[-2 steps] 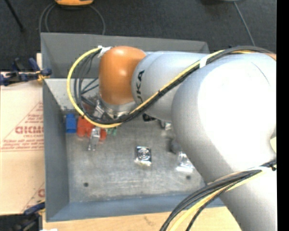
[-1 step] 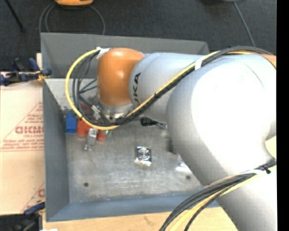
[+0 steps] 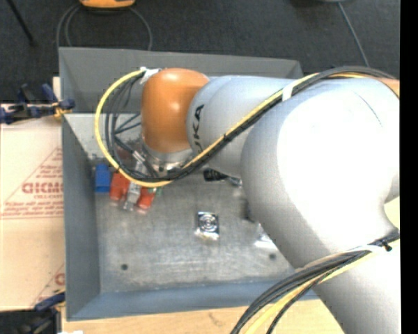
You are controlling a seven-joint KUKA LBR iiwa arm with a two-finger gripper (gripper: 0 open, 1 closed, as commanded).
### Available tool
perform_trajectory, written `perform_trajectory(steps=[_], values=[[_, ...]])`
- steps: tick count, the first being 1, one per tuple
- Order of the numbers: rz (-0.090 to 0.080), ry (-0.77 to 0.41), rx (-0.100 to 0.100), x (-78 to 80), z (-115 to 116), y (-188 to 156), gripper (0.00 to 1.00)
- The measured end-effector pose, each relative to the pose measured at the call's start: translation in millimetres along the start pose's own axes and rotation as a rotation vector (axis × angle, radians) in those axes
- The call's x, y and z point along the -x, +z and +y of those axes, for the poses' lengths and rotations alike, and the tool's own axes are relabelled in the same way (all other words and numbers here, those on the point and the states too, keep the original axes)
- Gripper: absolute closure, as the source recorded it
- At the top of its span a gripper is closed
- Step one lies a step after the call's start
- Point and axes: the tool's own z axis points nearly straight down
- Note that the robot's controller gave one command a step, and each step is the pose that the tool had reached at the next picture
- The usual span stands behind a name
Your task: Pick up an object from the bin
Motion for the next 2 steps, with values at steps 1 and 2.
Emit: perform_trajectory(steps=[1,2], values=[[0.011,-0.001,-0.006,1.9,0,-14,1.00],[0.008,-0.002,-0.004,5.4,2,-71,1.00]])
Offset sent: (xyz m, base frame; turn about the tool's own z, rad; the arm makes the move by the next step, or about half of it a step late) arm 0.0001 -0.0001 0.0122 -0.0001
